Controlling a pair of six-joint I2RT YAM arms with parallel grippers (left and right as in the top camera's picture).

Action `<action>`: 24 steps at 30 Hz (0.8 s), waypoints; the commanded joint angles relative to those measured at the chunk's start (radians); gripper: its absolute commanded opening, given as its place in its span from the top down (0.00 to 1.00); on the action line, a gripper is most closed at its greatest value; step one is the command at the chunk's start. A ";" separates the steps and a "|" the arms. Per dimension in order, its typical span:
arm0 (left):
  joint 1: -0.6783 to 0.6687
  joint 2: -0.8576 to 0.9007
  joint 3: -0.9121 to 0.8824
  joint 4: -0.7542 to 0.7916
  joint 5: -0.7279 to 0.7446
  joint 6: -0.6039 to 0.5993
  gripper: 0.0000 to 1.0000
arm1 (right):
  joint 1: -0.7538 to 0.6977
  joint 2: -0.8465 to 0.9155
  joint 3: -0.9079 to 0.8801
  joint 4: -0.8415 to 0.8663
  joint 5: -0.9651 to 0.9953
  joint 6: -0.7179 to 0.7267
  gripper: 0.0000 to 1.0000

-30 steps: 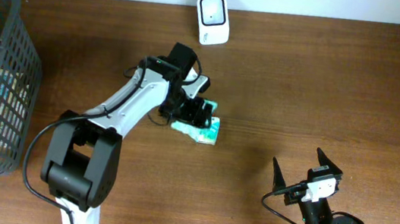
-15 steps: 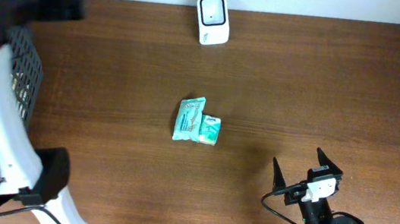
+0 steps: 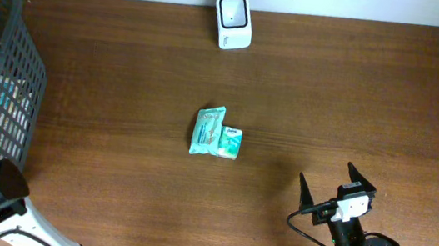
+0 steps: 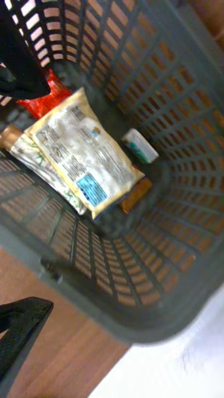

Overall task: Scan the item barcode
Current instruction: 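Pick a white printed bag from the basket with the left gripper, place left of wipes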

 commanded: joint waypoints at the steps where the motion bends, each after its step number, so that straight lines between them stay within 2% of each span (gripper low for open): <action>1: 0.022 0.014 -0.064 0.026 -0.003 -0.013 0.01 | -0.006 -0.006 -0.007 -0.002 -0.005 0.011 0.01; 8: 0.079 0.014 -0.282 0.152 -0.003 -0.003 0.00 | -0.006 -0.006 -0.007 -0.002 -0.005 0.011 0.01; 10: 0.078 0.014 -0.416 0.211 -0.003 0.080 0.01 | -0.006 -0.006 -0.007 -0.002 -0.005 0.011 0.01; 12: 0.078 0.014 -0.520 0.266 -0.003 0.114 0.01 | -0.006 -0.006 -0.007 -0.002 -0.005 0.011 0.01; 13: 0.079 0.014 -0.606 0.343 -0.003 0.161 0.01 | -0.006 -0.006 -0.007 -0.002 -0.005 0.011 0.02; 14: 0.078 0.015 -0.691 0.444 -0.003 0.262 0.00 | -0.006 -0.006 -0.007 -0.002 -0.005 0.011 0.01; 17: 0.078 0.016 -0.835 0.597 -0.005 0.417 0.01 | -0.006 -0.006 -0.007 -0.002 -0.005 0.011 0.02; 20: 0.079 0.016 -0.916 0.695 -0.064 0.449 0.01 | -0.006 -0.006 -0.007 -0.002 -0.005 0.011 0.01; 24: 0.080 0.020 -0.965 0.751 -0.067 0.608 0.01 | -0.006 -0.006 -0.007 -0.002 -0.005 0.011 0.01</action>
